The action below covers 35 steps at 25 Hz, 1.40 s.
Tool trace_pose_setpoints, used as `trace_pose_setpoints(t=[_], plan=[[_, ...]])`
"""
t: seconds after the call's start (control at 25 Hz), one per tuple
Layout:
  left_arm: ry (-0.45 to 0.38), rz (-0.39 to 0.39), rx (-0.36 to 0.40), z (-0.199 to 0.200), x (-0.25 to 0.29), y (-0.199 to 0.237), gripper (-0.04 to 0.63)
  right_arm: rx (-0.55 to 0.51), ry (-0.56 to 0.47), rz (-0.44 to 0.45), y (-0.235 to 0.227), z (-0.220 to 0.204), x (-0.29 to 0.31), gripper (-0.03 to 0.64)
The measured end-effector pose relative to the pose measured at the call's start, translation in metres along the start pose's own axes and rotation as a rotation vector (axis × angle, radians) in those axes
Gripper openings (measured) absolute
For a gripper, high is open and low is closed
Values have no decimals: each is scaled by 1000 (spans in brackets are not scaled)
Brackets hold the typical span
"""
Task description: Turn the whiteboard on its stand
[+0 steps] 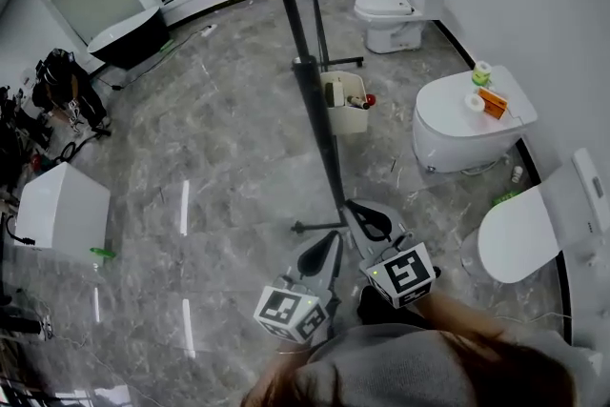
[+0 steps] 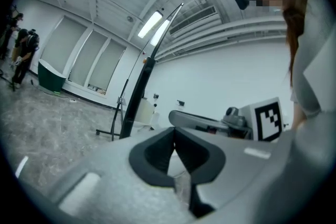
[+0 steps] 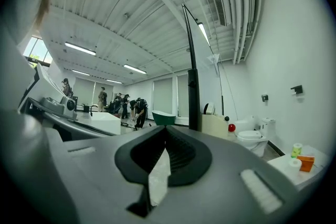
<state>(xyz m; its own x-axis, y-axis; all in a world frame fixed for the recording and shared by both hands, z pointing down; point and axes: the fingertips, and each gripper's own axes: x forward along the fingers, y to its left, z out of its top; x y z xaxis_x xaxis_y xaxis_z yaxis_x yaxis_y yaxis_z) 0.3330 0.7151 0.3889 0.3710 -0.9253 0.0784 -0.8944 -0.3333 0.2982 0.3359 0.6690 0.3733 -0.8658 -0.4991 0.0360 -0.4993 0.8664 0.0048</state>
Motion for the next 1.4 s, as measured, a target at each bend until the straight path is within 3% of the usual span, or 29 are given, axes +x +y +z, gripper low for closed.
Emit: trace_pose_setpoints(t=[0.28, 0.52, 0.76, 0.92, 1.4], plan=[[16, -18, 30, -10, -70, -21, 0, 9, 5, -9, 59, 2, -39, 3], [-6, 14, 70, -8, -113, -29, 0, 68, 13, -96, 83, -6, -90, 3], [-75, 74, 98, 0, -110, -43, 0, 59, -12, -40, 88, 5, -97, 3], [-95, 76, 98, 9, -97, -55, 0, 47, -36, -55, 75, 24, -104, 3], [-77, 83, 104, 10, -85, -54, 0, 39, 8, -34, 79, 21, -97, 3]])
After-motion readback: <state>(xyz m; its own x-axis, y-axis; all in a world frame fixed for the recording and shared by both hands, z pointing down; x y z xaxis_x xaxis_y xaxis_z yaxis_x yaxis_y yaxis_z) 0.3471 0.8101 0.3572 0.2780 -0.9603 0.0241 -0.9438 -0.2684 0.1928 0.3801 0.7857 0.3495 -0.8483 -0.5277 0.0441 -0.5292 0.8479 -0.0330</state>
